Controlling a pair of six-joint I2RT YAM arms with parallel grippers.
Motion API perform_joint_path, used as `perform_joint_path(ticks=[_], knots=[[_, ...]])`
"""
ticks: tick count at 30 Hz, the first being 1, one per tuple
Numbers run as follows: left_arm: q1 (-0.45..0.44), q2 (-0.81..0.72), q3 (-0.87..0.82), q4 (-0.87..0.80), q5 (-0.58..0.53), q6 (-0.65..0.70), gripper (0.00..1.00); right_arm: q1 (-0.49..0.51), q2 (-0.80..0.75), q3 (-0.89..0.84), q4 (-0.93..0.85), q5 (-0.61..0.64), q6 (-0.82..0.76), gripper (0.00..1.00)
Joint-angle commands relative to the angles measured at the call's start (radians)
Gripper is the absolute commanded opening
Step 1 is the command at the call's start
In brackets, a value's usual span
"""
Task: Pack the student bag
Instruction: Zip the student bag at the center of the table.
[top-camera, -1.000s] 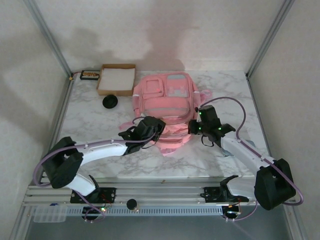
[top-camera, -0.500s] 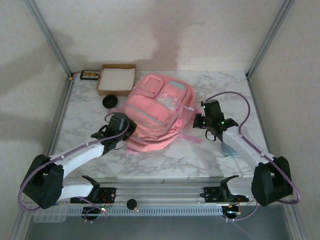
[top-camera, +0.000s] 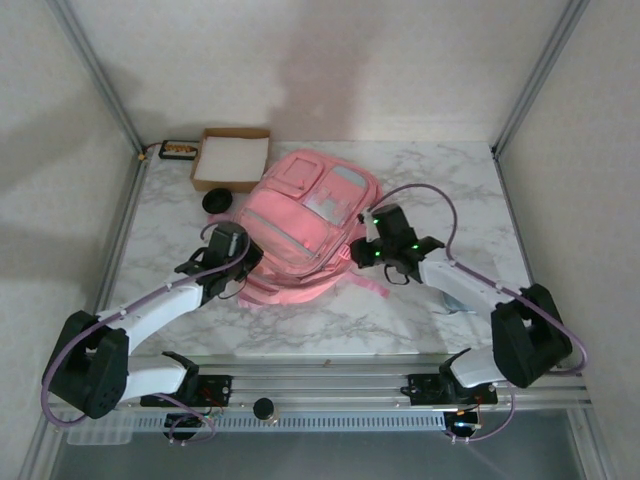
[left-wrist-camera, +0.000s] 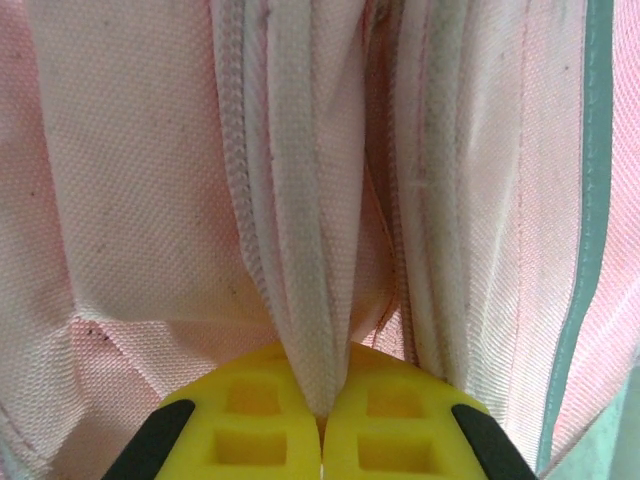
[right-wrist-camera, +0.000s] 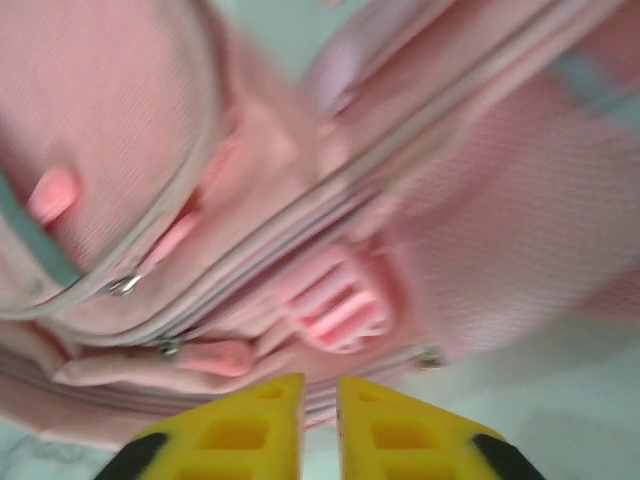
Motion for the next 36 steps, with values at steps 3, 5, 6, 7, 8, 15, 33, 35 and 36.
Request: perform_joint_path(ticks=[3, 5, 6, 7, 8, 15, 33, 35, 36], knots=[[0.034, -0.034, 0.013, 0.099, 0.029, -0.105, 0.00, 0.059, 0.115, 0.051, 0.067, -0.141, -0.125, 0.36], [0.050, -0.029, 0.007, 0.112, 0.058, -0.133, 0.00, 0.070, 0.153, 0.072, 0.074, -0.151, -0.178, 0.45], [0.053, -0.028, 0.002, 0.128, 0.065, -0.144, 0.00, 0.074, 0.169, 0.084, 0.073, -0.168, -0.204, 0.48], [0.053, -0.028, -0.004, 0.141, 0.068, -0.152, 0.00, 0.083, 0.184, 0.097, 0.071, -0.173, -0.238, 0.50], [0.055, -0.029, -0.004, 0.138, 0.071, -0.161, 0.00, 0.093, 0.195, 0.103, 0.073, -0.165, -0.268, 0.51], [0.067, -0.057, 0.001, 0.141, 0.099, -0.191, 0.00, 0.094, 0.236, 0.098, 0.089, -0.093, -0.410, 0.60], [0.083, -0.051, 0.042, 0.155, 0.134, -0.216, 0.00, 0.141, 0.220, -0.042, 0.353, 0.094, -0.645, 0.31], [0.083, -0.054, 0.046, 0.149, 0.132, -0.214, 0.00, 0.141, 0.196, -0.045, 0.352, 0.090, -0.650, 0.25], [0.083, -0.055, 0.050, 0.145, 0.129, -0.210, 0.00, 0.140, 0.175, -0.056, 0.362, 0.091, -0.650, 0.21]])
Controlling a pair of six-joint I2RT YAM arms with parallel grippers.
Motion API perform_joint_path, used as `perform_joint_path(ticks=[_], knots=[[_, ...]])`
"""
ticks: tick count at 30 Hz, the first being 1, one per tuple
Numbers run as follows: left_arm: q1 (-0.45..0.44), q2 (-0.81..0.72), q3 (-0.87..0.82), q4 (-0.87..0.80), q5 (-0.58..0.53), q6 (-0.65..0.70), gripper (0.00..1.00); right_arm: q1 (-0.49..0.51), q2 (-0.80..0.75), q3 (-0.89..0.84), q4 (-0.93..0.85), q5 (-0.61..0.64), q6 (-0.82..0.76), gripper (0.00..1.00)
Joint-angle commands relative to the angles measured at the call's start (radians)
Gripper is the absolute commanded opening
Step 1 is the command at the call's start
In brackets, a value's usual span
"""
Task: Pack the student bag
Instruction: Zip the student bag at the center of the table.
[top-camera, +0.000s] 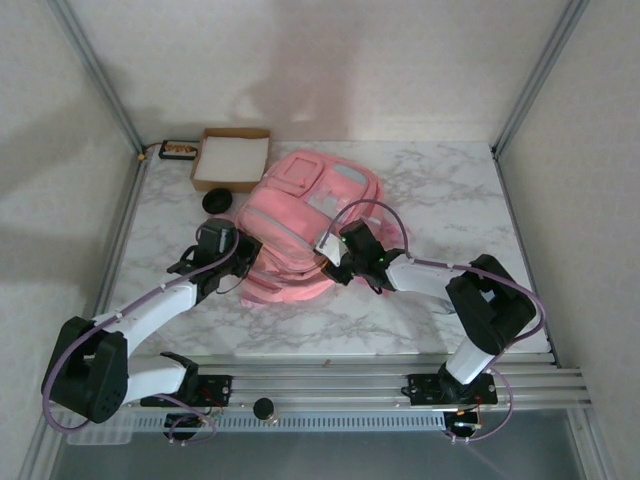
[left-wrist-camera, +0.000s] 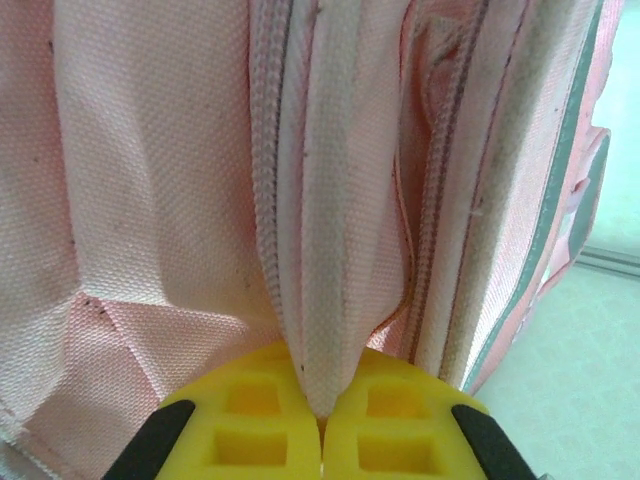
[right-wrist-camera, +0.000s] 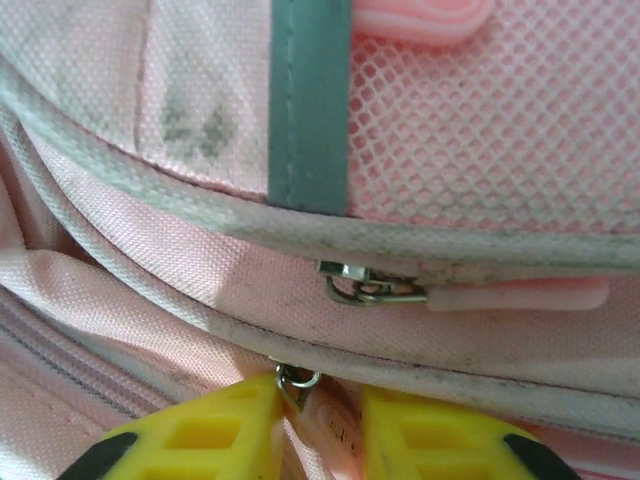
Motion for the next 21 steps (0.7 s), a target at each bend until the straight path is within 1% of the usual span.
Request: perform_joint_path(ticks=[1, 3, 4, 5, 6, 8, 11, 16, 19, 21], knots=[[0.016, -0.032, 0.057, 0.082, -0.036, -0.019, 0.00, 0.001, -0.058, -0.033, 0.082, 0.062, -0.030, 0.18], [0.017, -0.032, 0.057, 0.079, -0.037, -0.017, 0.00, -0.008, -0.101, -0.052, 0.094, 0.060, -0.021, 0.15], [0.016, -0.033, 0.057, 0.079, -0.038, -0.015, 0.00, -0.015, -0.120, -0.061, 0.097, 0.056, -0.015, 0.11], [0.019, -0.034, 0.056, 0.076, -0.039, -0.014, 0.00, -0.023, -0.133, -0.067, 0.101, 0.057, -0.007, 0.05], [0.020, -0.034, 0.055, 0.075, -0.041, -0.015, 0.00, -0.033, -0.145, -0.075, 0.104, 0.058, 0.003, 0.02], [0.022, -0.038, 0.053, 0.079, -0.039, -0.016, 0.00, -0.069, -0.161, -0.089, 0.104, 0.047, 0.017, 0.01], [0.028, -0.042, 0.056, 0.077, -0.039, -0.015, 0.00, -0.093, -0.183, -0.103, 0.099, 0.024, 0.035, 0.00], [0.046, -0.045, 0.068, 0.053, -0.036, -0.001, 0.00, -0.123, -0.215, -0.111, 0.092, 0.031, 0.078, 0.00], [0.053, -0.047, 0.068, 0.053, -0.022, 0.005, 0.00, -0.160, -0.233, -0.133, 0.128, 0.041, 0.128, 0.00], [0.058, -0.052, 0.073, 0.033, -0.023, 0.022, 0.00, -0.192, -0.221, -0.117, 0.120, 0.059, 0.166, 0.00]])
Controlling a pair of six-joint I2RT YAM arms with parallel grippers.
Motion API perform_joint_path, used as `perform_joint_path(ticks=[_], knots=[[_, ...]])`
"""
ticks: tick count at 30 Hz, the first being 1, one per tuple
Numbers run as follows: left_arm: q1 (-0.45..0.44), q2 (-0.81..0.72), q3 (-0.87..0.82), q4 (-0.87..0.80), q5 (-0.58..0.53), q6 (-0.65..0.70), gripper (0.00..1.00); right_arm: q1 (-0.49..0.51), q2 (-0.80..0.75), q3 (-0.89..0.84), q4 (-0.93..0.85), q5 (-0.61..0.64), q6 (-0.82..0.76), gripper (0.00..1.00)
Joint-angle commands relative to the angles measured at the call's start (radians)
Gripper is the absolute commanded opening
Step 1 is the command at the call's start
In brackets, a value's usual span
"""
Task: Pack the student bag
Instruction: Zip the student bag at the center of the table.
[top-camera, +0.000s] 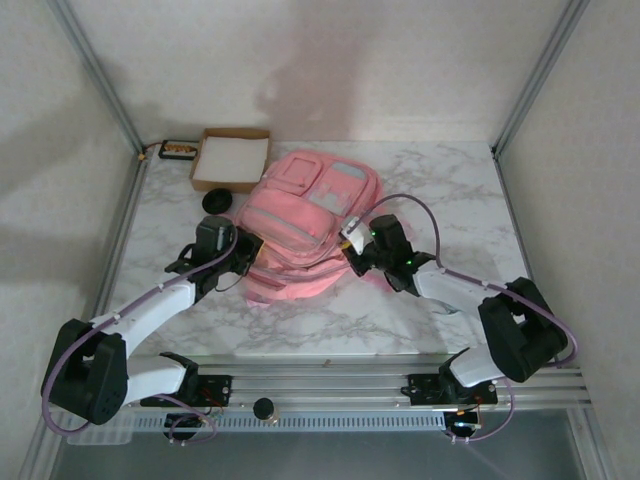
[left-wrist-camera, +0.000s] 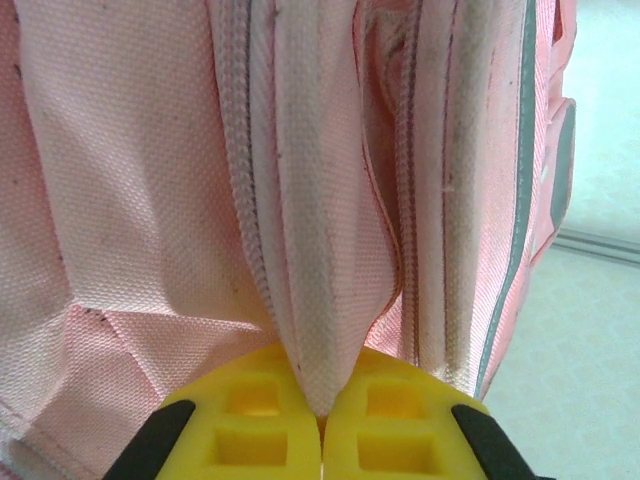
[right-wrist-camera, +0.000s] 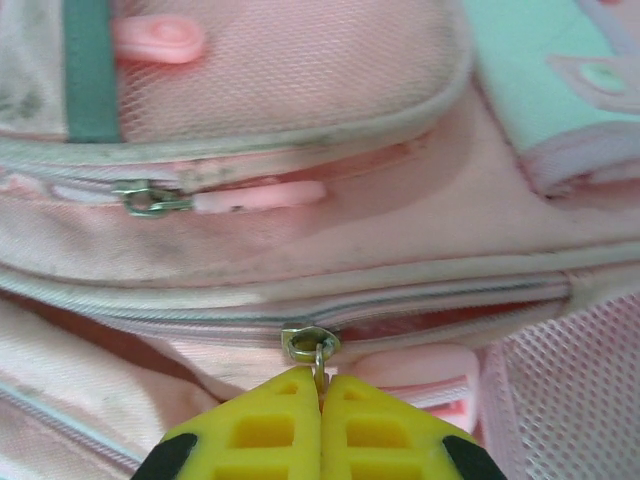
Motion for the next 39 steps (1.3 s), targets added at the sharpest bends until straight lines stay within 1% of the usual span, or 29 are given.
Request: perform_joint_path(ticks=[1, 2, 5, 8, 11, 13, 14, 15, 17, 18, 20, 22, 23, 26, 28, 30, 32, 34, 35, 36, 38, 39], knots=[[0.047, -0.046, 0.057, 0.020, -0.080, 0.024, 0.00, -0.066, -0.014, 0.007, 0.032, 0.081, 0.102, 0.00], [0.052, -0.051, 0.053, 0.012, -0.080, 0.030, 0.00, -0.086, -0.011, 0.016, 0.030, 0.072, 0.122, 0.00], [0.067, -0.058, 0.039, 0.017, -0.067, 0.037, 0.00, -0.111, -0.004, 0.036, 0.018, 0.103, 0.163, 0.00], [0.070, -0.037, 0.052, 0.023, -0.040, 0.056, 0.00, -0.090, -0.007, 0.058, -0.032, 0.015, 0.135, 0.00], [0.066, -0.029, 0.066, 0.034, -0.030, 0.078, 0.00, -0.054, -0.017, 0.062, -0.062, 0.006, 0.132, 0.01], [0.064, -0.039, 0.070, 0.026, -0.034, 0.097, 0.00, -0.054, -0.015, 0.079, -0.096, 0.006, 0.161, 0.07], [0.063, -0.045, 0.072, 0.022, -0.032, 0.112, 0.00, -0.054, -0.023, 0.083, -0.105, -0.001, 0.178, 0.13], [0.064, -0.046, 0.079, 0.011, -0.020, 0.132, 0.02, -0.053, -0.038, 0.086, -0.112, -0.016, 0.201, 0.22], [0.060, -0.044, 0.107, -0.042, -0.005, 0.179, 0.20, -0.052, -0.069, 0.103, -0.136, -0.060, 0.240, 0.26], [0.055, -0.047, 0.112, -0.070, -0.013, 0.201, 0.26, -0.052, -0.083, 0.110, -0.145, -0.072, 0.275, 0.28], [0.038, -0.069, 0.105, -0.111, -0.046, 0.219, 0.34, -0.053, -0.092, 0.124, -0.165, -0.064, 0.363, 0.33], [0.016, -0.097, 0.076, -0.102, -0.065, 0.212, 0.37, -0.052, -0.085, 0.140, -0.173, -0.115, 0.443, 0.31], [0.001, -0.105, 0.065, -0.104, -0.073, 0.208, 0.39, -0.052, -0.074, 0.148, -0.168, -0.139, 0.515, 0.29], [-0.048, -0.101, 0.057, -0.134, -0.120, 0.208, 0.41, -0.051, -0.004, 0.225, -0.203, -0.198, 0.674, 0.31], [-0.079, -0.099, 0.060, -0.155, -0.153, 0.202, 0.42, -0.042, 0.039, 0.279, -0.248, -0.171, 0.750, 0.39], [-0.106, -0.104, 0.058, -0.179, -0.198, 0.199, 0.43, -0.040, 0.077, 0.317, -0.299, -0.132, 0.784, 0.37], [-0.108, -0.103, 0.042, -0.164, -0.204, 0.190, 0.43, -0.039, 0.090, 0.336, -0.352, -0.041, 0.756, 0.37], [-0.112, -0.090, 0.050, -0.158, -0.187, 0.192, 0.42, -0.040, 0.084, 0.336, -0.406, 0.021, 0.708, 0.38], [-0.118, -0.085, 0.058, -0.166, -0.187, 0.194, 0.43, -0.040, 0.073, 0.325, -0.415, 0.031, 0.662, 0.40], [-0.121, -0.084, 0.065, -0.176, -0.195, 0.195, 0.43, -0.040, 0.057, 0.304, -0.405, 0.007, 0.605, 0.40], [-0.124, -0.088, 0.056, -0.171, -0.213, 0.199, 0.44, -0.040, 0.025, 0.256, -0.366, -0.050, 0.496, 0.45], [-0.122, -0.087, 0.047, -0.163, -0.217, 0.195, 0.45, -0.042, 0.023, 0.247, -0.365, -0.050, 0.463, 0.44]])
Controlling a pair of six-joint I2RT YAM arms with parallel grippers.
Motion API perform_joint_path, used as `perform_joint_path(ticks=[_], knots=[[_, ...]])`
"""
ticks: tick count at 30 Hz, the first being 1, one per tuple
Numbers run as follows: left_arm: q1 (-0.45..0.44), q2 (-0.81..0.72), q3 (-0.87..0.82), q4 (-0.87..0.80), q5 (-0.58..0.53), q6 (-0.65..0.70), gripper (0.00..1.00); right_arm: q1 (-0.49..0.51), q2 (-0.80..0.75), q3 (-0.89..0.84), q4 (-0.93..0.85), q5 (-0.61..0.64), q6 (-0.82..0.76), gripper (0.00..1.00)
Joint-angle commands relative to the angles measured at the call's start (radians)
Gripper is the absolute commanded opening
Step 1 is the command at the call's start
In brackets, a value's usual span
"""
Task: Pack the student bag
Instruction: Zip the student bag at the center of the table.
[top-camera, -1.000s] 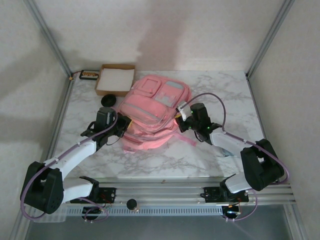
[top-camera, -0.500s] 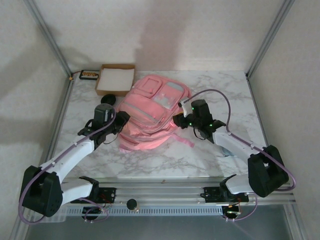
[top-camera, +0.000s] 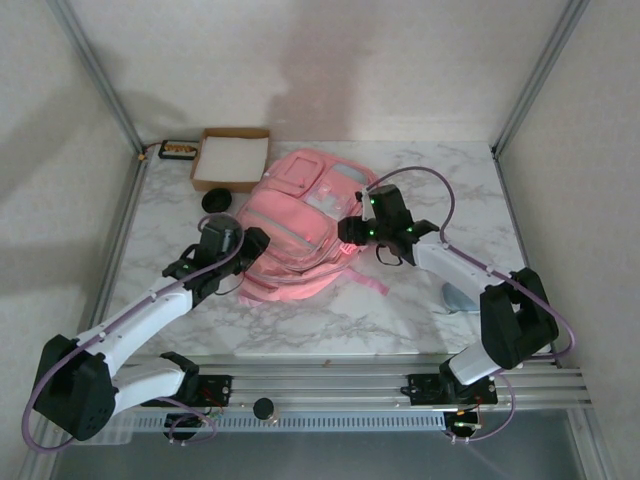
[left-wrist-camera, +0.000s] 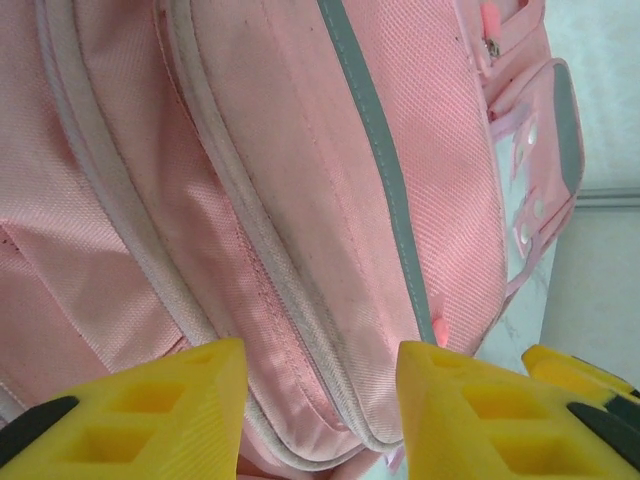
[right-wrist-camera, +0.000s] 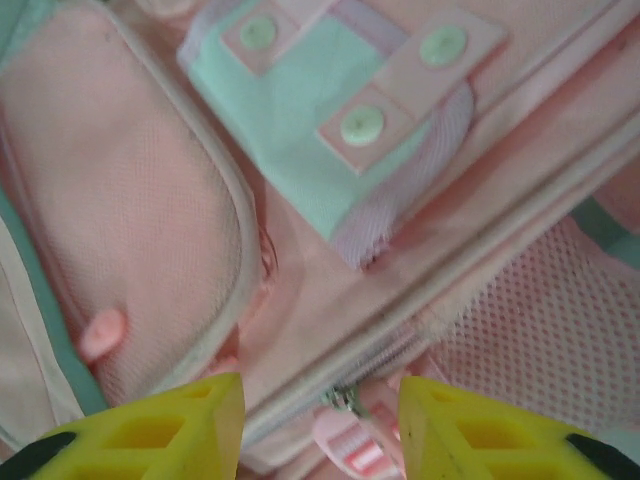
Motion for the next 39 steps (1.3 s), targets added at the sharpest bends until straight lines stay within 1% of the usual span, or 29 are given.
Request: perform_joint_path(ticks=[1, 4, 7, 10, 16, 18, 20, 23, 25, 28, 32, 36, 39], knots=[[-0.003, 0.006, -0.014, -0.007, -0.044, 0.003, 0.46, 0.003, -0.036, -0.033, -0.038, -0.009, -0.173, 0.44], [-0.002, 0.027, -0.011, 0.004, -0.039, 0.003, 0.45, -0.021, -0.015, -0.040, -0.052, 0.035, -0.199, 0.43], [0.008, 0.041, -0.013, 0.009, -0.048, 0.005, 0.45, -0.059, 0.002, -0.050, -0.028, -0.051, -0.213, 0.42], [0.031, 0.051, -0.015, 0.012, -0.050, 0.008, 0.45, -0.061, 0.029, -0.052, -0.044, -0.093, -0.250, 0.41], [0.042, 0.072, -0.024, 0.035, -0.035, 0.009, 0.45, -0.068, 0.047, -0.080, 0.004, -0.149, -0.255, 0.39], [0.042, 0.073, -0.029, 0.045, -0.031, 0.007, 0.45, -0.074, 0.066, -0.074, 0.012, -0.155, -0.260, 0.38], [0.045, 0.074, -0.029, 0.038, -0.036, 0.012, 0.45, -0.077, 0.090, -0.060, 0.011, -0.164, -0.268, 0.34], [0.050, 0.072, -0.032, 0.033, -0.038, 0.015, 0.45, -0.077, 0.115, -0.048, 0.011, -0.189, -0.276, 0.33], [0.052, 0.071, -0.035, 0.034, -0.040, 0.013, 0.45, -0.077, 0.125, -0.048, 0.011, -0.193, -0.280, 0.29], [0.058, 0.077, -0.038, 0.034, -0.049, 0.014, 0.45, -0.081, 0.123, -0.050, 0.013, -0.186, -0.283, 0.26], [0.066, 0.091, -0.047, 0.036, -0.070, 0.012, 0.43, -0.085, 0.091, -0.043, 0.001, -0.143, -0.293, 0.17], [0.077, 0.100, -0.063, 0.056, -0.090, 0.005, 0.40, -0.092, 0.098, -0.012, -0.037, -0.123, -0.318, 0.09], [0.088, 0.122, -0.068, 0.059, -0.101, -0.001, 0.35, -0.092, 0.094, 0.008, -0.070, -0.092, -0.331, 0.03]])
